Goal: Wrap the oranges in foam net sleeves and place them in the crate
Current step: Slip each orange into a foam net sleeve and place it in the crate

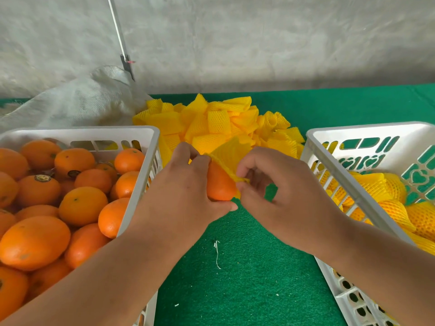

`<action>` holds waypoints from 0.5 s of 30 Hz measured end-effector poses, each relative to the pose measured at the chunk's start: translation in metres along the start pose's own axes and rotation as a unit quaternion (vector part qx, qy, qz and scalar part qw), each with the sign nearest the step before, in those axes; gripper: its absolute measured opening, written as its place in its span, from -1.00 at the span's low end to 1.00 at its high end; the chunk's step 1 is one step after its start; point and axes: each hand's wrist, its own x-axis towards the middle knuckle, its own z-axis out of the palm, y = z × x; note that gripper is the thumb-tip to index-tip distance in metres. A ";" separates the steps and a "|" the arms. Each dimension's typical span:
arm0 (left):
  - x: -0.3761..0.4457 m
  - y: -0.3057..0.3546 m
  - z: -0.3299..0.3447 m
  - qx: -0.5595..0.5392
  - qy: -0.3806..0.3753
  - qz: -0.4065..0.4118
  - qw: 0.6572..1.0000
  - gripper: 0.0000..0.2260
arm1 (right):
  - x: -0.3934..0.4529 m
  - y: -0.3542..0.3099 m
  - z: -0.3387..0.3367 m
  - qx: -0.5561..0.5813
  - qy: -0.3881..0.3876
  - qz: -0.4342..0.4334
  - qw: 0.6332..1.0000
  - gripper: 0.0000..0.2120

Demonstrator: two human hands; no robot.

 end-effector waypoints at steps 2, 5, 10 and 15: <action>0.001 0.002 -0.001 -0.011 -0.007 -0.010 1.000 -0.37 | -0.001 -0.003 0.001 -0.024 -0.020 -0.031 0.999 -0.87; 0.001 0.003 -0.003 -0.032 0.016 -0.028 0.999 -0.33 | 0.001 -0.001 -0.001 -0.047 -0.013 -0.021 0.999 -0.89; 0.001 0.005 -0.008 -0.054 0.062 -0.036 0.996 -0.24 | 0.000 -0.006 0.000 -0.024 0.008 -0.029 0.999 -0.87; 0.000 0.004 -0.004 -0.122 0.031 -0.035 0.991 -0.39 | 0.000 -0.013 0.002 -0.021 0.012 -0.042 0.999 -0.87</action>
